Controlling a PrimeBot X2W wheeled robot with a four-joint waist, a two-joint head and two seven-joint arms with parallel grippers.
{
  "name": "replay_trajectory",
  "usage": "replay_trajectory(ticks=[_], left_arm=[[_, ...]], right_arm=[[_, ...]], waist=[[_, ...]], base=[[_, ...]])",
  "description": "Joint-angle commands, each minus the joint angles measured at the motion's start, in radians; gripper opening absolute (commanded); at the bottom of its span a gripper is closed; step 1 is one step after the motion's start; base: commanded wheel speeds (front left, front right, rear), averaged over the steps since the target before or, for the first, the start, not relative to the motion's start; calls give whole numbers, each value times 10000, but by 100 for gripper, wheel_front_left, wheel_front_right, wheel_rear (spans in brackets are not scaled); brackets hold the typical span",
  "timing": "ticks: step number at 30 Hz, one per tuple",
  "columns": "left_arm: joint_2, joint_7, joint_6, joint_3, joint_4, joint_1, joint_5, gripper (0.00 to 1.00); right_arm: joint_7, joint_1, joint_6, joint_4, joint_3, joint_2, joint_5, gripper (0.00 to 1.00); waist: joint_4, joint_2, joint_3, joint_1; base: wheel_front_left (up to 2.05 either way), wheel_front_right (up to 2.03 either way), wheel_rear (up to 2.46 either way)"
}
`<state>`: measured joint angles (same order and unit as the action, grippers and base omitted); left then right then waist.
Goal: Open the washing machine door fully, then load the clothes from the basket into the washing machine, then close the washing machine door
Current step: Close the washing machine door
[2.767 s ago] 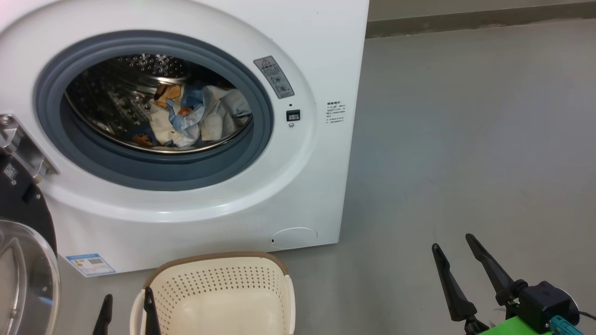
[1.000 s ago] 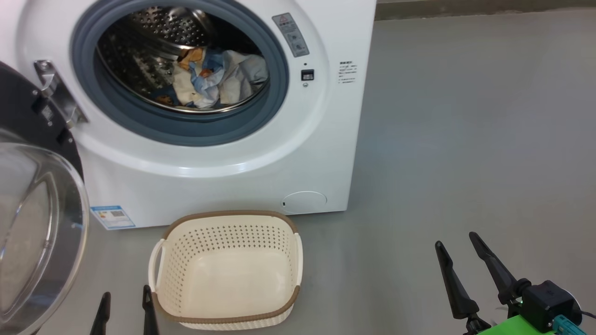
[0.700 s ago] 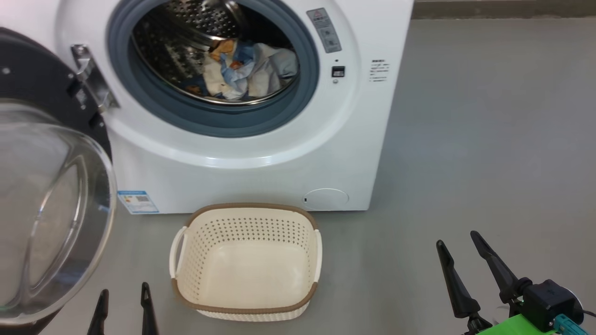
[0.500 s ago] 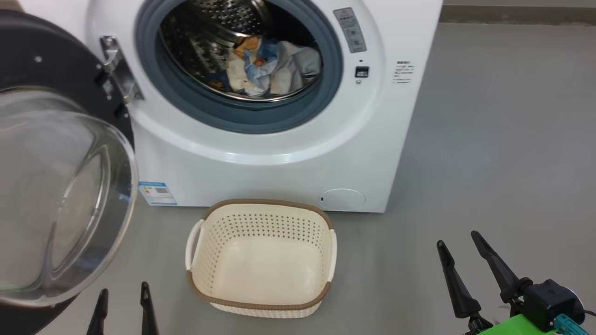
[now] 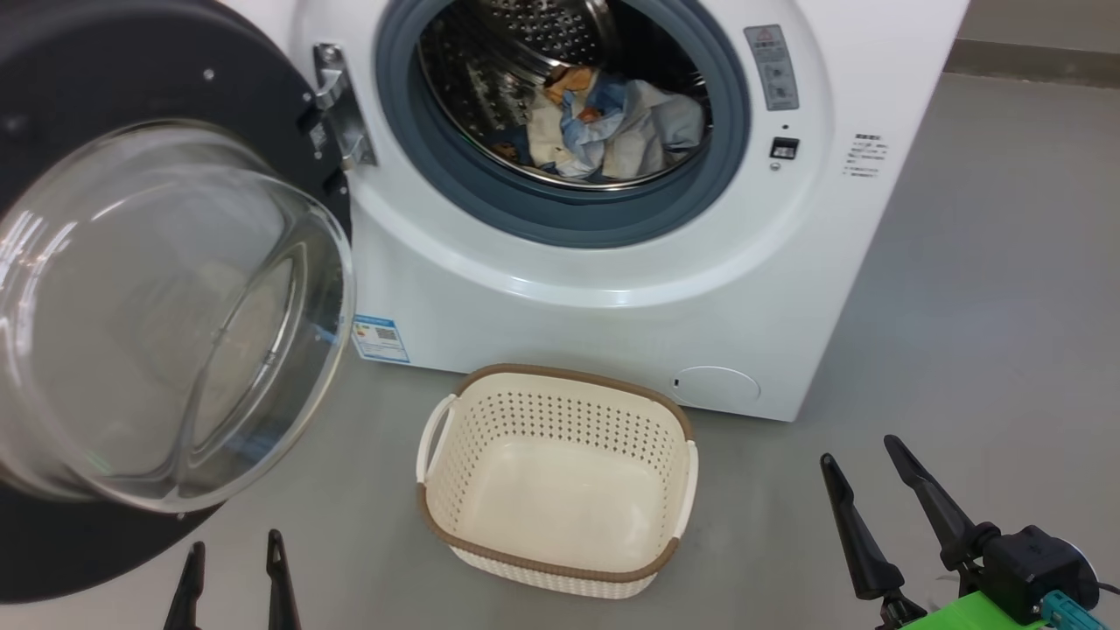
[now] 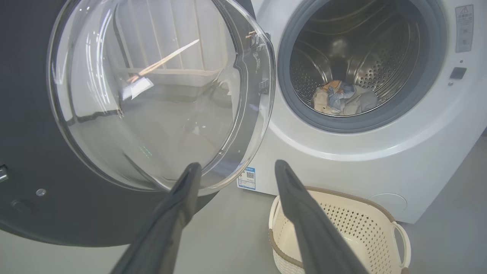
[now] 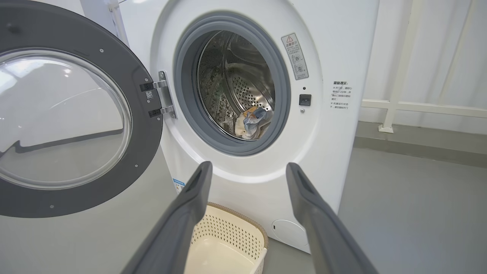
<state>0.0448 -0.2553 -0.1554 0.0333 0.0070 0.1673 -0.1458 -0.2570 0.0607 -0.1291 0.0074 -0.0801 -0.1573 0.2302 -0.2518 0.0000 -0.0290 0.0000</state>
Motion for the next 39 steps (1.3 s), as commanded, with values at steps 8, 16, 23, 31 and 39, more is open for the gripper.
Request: replay_trajectory(ticks=[8, 16, 23, 31, 39], left_arm=[[54, -65, -142, -307, -323, -188, 44, 100], [54, -65, -247, -257, -340, -206, -64, 100], [54, -65, -304, -241, -339, -203, -104, 100], [54, -65, -355, -247, -394, -204, -134, 100], [54, -65, -477, -323, -361, -172, -394, 62]], right_arm=[[-48, -351, -16, -224, -240, -194, -96, 100], [-48, -396, -16, -214, -235, -252, -122, 100], [-48, -420, -16, -191, -267, -267, -117, 100], [-48, -447, -16, -204, -254, -277, -137, 100], [-48, -454, -16, -193, -233, -281, -140, 100]], waist=[[-848, 0, 19, 0], [-1479, 0, -40, 0], [-1887, 0, 24, 0], [-2253, 0, -1, 0], [-2518, 0, -32, 0]], base=[[0, 0, 0], [0, 0, 0], [0, 0, 0], [0, 0, 0], [0, 0, 0]])
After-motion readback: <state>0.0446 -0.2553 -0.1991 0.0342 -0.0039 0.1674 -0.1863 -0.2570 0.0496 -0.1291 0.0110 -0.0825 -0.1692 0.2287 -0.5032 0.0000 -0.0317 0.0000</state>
